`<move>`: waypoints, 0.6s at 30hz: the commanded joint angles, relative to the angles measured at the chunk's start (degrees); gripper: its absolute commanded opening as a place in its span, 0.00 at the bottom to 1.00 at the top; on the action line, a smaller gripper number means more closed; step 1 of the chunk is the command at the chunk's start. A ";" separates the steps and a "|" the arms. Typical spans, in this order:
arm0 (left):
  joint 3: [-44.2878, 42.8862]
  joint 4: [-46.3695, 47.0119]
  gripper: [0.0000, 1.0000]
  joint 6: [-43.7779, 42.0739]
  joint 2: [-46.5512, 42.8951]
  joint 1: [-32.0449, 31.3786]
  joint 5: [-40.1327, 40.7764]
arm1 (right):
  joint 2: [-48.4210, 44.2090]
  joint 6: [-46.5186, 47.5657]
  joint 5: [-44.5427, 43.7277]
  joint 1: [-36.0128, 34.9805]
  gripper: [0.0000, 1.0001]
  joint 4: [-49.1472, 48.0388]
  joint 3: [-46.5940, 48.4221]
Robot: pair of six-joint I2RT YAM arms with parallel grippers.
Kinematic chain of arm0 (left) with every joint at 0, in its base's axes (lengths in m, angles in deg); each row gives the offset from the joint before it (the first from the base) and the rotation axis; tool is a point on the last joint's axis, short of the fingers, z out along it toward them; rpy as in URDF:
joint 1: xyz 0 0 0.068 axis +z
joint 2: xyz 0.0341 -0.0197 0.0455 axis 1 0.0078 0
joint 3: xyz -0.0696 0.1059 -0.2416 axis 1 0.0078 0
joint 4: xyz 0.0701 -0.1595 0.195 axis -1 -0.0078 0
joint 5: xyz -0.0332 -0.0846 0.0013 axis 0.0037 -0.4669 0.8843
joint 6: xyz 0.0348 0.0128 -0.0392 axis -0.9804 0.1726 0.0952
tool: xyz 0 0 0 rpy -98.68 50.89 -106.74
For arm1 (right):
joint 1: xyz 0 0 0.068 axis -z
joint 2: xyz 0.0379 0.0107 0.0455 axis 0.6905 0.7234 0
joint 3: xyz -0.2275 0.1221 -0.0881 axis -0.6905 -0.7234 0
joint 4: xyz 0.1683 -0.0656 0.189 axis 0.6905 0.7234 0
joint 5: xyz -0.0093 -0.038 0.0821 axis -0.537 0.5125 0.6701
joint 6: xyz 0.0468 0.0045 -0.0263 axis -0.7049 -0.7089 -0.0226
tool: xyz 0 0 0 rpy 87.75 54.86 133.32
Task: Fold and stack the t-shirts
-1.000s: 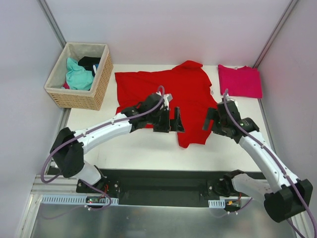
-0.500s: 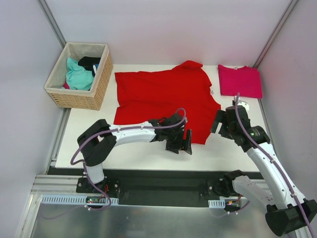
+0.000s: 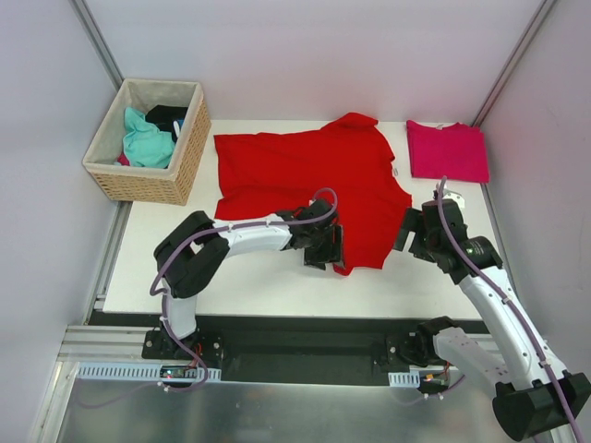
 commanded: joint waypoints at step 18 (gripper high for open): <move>-6.69 -2.03 0.34 -0.65 2.15 1.00 -2.91 | 1.11 1.19 1.68 0.99 0.96 -2.42 -2.14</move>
